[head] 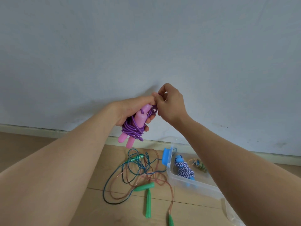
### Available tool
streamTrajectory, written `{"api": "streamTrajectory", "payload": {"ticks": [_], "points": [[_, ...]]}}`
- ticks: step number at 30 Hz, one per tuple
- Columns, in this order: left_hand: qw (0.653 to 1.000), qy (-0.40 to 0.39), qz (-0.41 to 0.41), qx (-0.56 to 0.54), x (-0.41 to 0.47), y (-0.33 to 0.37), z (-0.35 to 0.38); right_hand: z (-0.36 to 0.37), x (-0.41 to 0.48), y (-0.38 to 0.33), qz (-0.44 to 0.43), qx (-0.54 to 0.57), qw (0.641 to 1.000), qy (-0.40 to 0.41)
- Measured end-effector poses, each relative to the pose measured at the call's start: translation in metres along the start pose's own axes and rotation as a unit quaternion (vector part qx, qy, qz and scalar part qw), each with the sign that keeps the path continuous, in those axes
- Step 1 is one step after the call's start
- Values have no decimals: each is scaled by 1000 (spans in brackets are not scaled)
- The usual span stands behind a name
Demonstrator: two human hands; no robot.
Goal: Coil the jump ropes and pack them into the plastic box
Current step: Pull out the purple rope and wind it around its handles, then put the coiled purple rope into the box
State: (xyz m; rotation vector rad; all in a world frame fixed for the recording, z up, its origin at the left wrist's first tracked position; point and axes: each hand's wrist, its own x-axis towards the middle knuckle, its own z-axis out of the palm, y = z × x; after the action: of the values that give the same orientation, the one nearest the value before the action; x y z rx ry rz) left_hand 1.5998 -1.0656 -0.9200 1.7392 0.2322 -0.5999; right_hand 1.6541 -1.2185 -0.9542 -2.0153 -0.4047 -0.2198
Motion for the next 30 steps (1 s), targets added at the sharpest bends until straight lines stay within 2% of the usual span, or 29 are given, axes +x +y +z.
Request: {"api": "streamTrajectory", "payload": {"ticks": [3, 6, 8, 12, 16, 20, 22, 26, 28, 30], "points": [[998, -33, -44, 18, -5, 5, 9, -1, 3, 5, 17, -26, 1000, 3], [999, -34, -39, 13, -2, 9, 25, -11, 11, 9, 61, -50, 997, 21], [999, -10, -31, 22, 6, 5, 31, -21, 12, 8, 108, -3, 994, 14], [997, 71, -22, 37, 19, -10, 24, -42, 1, 10, 170, 156, 968, -96], [995, 69, -34, -60, 28, -16, 18, -54, -5, 24, 240, 185, 930, -209], [998, -16, -50, -26, 33, -15, 36, -60, -17, 35, 295, 135, 853, -408], [998, -59, -38, 5, 34, -13, 53, -63, -22, 40, 291, 112, 853, -419], [994, -75, -67, 43, 47, -19, 76, -79, -24, 58, 300, 36, 860, -411], [989, -79, -84, 95, 54, -21, 85, -89, -26, 72, 283, -60, 861, -419], [976, -68, -83, 187, 59, -20, 95, -100, -30, 82, 242, -208, 847, -425]]}}
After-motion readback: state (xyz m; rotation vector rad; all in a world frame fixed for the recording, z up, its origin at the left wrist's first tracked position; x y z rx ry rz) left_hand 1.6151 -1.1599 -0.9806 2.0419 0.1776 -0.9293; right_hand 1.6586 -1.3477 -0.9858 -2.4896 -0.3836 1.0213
